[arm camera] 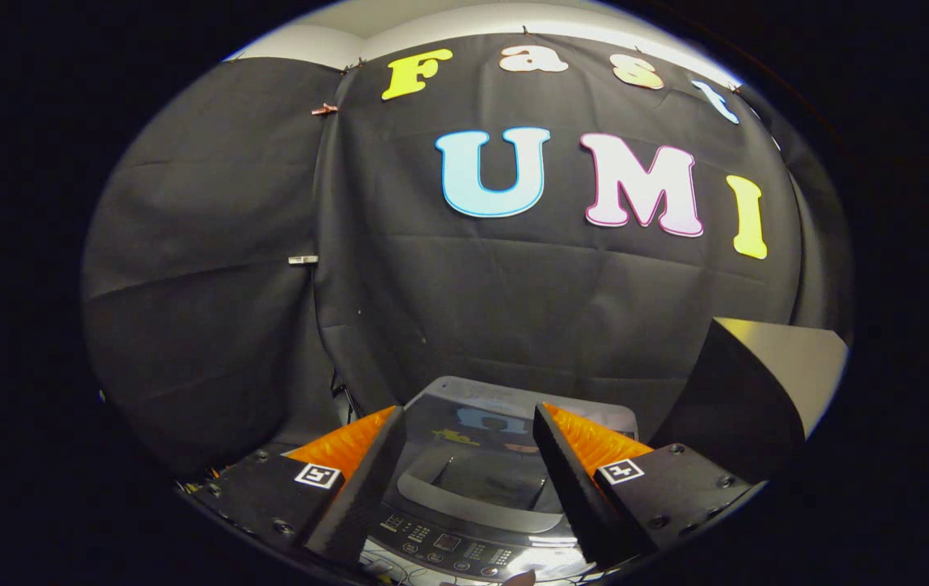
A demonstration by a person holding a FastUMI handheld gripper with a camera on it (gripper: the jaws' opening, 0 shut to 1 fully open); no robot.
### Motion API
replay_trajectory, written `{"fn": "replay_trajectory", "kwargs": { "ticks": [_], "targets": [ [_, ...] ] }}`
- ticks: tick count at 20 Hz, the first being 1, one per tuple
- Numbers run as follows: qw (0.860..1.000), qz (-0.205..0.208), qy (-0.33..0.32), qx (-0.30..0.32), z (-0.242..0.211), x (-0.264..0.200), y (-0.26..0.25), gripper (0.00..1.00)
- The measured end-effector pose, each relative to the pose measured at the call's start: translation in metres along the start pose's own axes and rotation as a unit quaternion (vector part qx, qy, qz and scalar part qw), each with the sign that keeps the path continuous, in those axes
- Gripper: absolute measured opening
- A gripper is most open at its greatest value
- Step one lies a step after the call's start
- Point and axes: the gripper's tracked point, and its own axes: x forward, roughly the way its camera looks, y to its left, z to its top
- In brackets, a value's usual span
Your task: Put the clothes into the washing machine and then close the washing machine lid.
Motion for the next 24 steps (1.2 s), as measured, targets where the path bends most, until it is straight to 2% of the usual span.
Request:
{"fn": "replay_trajectory", "kwargs": {
  "ticks": [8, 16, 21, 24],
  "targets": [
    [0.999, -0.004, -0.042, 0.011, 0.044, -0.054, -0.009, 0.99],
    [0.997, -0.028, -0.074, 0.005, 0.091, -0.106, -0.053, 0.99],
    [0.993, -0.066, -0.1, 0.013, 0.112, -0.149, -0.089, 0.98],
    [0.988, -0.107, -0.108, 0.009, 0.117, -0.175, -0.119, 0.98]
  ]
}}
